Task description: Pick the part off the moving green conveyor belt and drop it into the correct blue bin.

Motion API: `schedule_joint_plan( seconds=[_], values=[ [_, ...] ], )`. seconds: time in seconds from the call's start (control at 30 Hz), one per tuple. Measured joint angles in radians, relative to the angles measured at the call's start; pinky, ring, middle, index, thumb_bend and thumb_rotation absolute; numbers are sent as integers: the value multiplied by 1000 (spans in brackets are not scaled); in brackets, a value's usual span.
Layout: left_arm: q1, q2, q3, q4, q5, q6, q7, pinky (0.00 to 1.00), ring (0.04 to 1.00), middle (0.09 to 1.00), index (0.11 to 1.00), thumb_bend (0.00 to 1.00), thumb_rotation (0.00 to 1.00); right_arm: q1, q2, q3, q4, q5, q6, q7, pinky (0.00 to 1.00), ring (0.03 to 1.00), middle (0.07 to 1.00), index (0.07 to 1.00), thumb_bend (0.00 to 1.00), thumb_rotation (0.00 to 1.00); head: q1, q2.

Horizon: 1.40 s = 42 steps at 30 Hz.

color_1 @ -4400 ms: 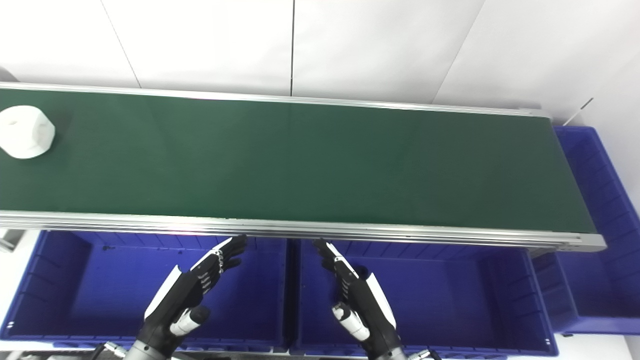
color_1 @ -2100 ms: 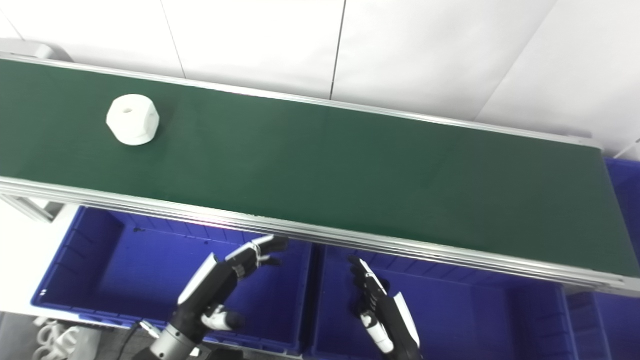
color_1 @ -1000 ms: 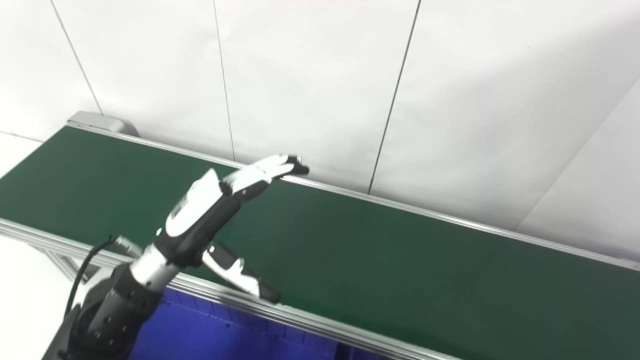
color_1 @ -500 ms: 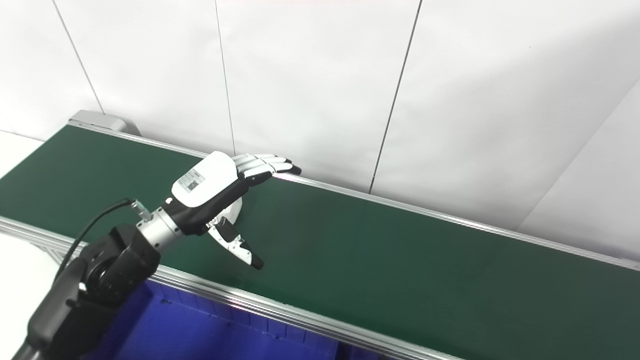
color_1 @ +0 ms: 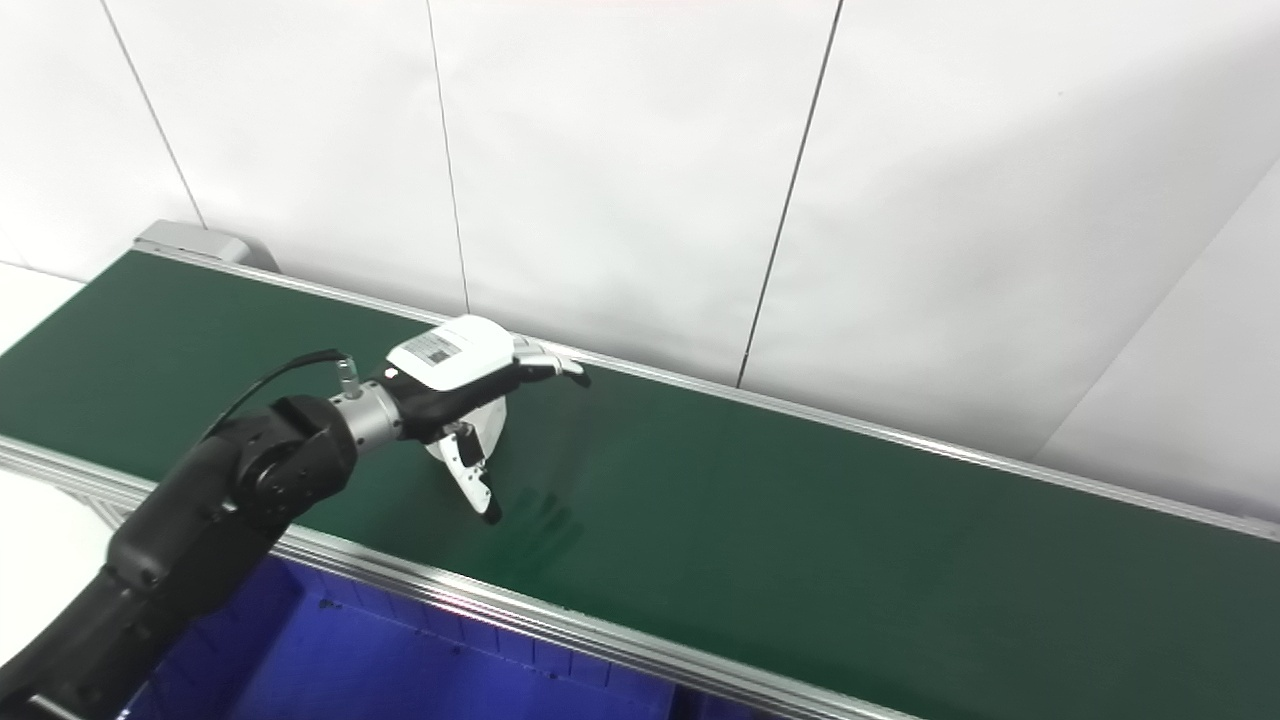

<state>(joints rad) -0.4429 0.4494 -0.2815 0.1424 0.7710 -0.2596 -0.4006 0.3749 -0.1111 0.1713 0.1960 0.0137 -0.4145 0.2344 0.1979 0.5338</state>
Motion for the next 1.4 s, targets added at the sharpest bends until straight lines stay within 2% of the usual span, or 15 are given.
schedule_joint_plan(
  seconds=[0.2, 0.37, 0.47, 0.53, 0.67, 0.87, 0.9, 0.93, 1.0, 1.03, 1.07, 1.1, 1.13, 1.2, 1.4],
  values=[
    [-90, -1, -33, 110, 5, 3, 3, 765, 857, 860, 844, 1000, 201, 0, 2, 1, 0, 0, 0, 0, 947, 960, 991, 962, 981, 997, -15, 2],
    [-136, -12, -68, 230, 24, 7, 34, 737, 848, 853, 833, 1000, 185, 1, 2, 1, 0, 0, 0, 0, 934, 957, 988, 959, 995, 1000, -17, 2],
    [-145, -21, -89, 285, 52, 10, 75, 748, 854, 856, 827, 1000, 151, 1, 2, 2, -1, -1, 0, 0, 931, 958, 984, 956, 995, 1000, -26, 0],
    [-151, -30, -104, 319, 94, 27, 134, 778, 870, 867, 829, 1000, 136, 2, 2, 3, -2, -2, 0, 0, 931, 959, 984, 955, 998, 1000, -29, 2],
    [-165, -46, -129, 352, 137, 59, 202, 766, 868, 860, 816, 1000, 150, 4, 3, 6, -9, -2, 0, 0, 923, 953, 980, 948, 982, 998, -37, 6],
    [-202, -47, -179, 397, 155, 82, 176, 730, 841, 830, 772, 1000, 107, 18, 4, 9, -26, -3, 0, -4, 902, 945, 975, 942, 984, 1000, -43, 17],
    [-204, -47, -181, 405, 156, 88, 175, 646, 788, 796, 728, 1000, 55, 19, 4, 10, -26, -3, 0, -4, 902, 946, 977, 942, 995, 999, -43, 20],
    [-205, -48, -184, 418, 157, 95, 177, 618, 770, 784, 713, 1000, 37, 22, 5, 10, -27, -3, 0, -4, 903, 947, 978, 942, 998, 998, -43, 20],
    [-206, -52, -191, 460, 164, 101, 220, 488, 613, 684, 625, 888, 7, 24, 4, 11, -27, -3, 0, -4, 910, 951, 981, 946, 1000, 1000, -44, 20],
    [-206, -57, -193, 485, 170, 100, 265, 443, 560, 632, 583, 796, 3, 25, 4, 11, -29, -3, 0, -4, 911, 951, 980, 947, 1000, 1000, -46, 23],
    [-205, -63, -194, 510, 174, 96, 313, 401, 503, 574, 540, 657, 1, 26, 5, 11, -31, -3, 0, -4, 911, 948, 977, 947, 1000, 1000, -48, 26],
    [-205, -67, -194, 520, 175, 87, 360, 359, 434, 532, 525, 550, 0, 27, 5, 12, -34, -3, 0, -4, 909, 946, 974, 946, 1000, 1000, -48, 26],
    [-205, -71, -194, 533, 174, 72, 406, 354, 426, 527, 525, 540, 0, 26, 5, 12, -35, -2, 0, -4, 909, 946, 974, 946, 1000, 1000, -48, 26],
    [-205, -79, -194, 548, 170, 66, 440, 376, 423, 535, 497, 507, 0, 26, 5, 13, -39, -2, 0, -4, 906, 942, 970, 943, 1000, 999, -49, 32],
    [-206, -83, -198, 532, 122, 81, 388, 404, 426, 529, 488, 500, 0, 35, 6, 14, -54, -2, 0, -4, 911, 946, 972, 948, 1000, 999, -52, 38]
  ],
)
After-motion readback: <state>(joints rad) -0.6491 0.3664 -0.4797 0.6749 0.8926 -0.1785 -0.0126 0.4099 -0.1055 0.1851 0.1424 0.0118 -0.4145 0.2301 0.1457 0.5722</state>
